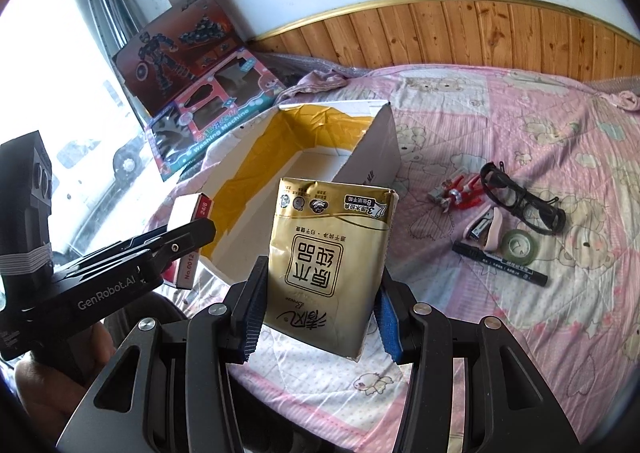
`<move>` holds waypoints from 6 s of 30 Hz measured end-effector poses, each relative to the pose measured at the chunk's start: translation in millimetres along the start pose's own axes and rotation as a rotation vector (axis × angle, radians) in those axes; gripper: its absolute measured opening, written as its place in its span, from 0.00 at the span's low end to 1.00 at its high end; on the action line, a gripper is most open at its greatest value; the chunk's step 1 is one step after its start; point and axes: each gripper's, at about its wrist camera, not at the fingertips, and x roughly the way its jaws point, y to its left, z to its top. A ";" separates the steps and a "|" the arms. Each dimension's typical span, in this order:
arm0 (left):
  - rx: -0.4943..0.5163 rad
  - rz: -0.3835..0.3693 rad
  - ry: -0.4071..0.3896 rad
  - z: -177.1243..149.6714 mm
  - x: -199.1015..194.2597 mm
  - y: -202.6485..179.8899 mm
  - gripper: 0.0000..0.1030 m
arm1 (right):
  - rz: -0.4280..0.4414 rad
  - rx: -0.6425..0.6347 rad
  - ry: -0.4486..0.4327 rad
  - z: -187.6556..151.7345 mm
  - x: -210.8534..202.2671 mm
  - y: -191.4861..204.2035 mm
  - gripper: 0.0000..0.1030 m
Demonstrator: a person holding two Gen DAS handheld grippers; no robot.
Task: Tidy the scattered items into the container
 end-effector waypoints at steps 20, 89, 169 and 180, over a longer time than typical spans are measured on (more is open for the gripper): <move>-0.071 0.011 -0.012 39.1 22.9 54.7 0.38 | 0.022 -0.105 0.046 56.1 52.1 36.6 0.49; 0.179 -0.215 0.255 -25.5 90.1 -150.9 0.58 | -0.095 0.198 0.139 -8.5 -1.0 -198.4 0.44; 0.217 -0.080 0.116 -36.0 185.9 -159.7 0.61 | -0.113 0.158 0.274 2.1 91.5 -241.7 0.25; 0.107 -0.033 0.183 -37.8 205.1 -120.0 0.41 | -0.137 0.098 0.291 0.5 101.2 -235.0 0.19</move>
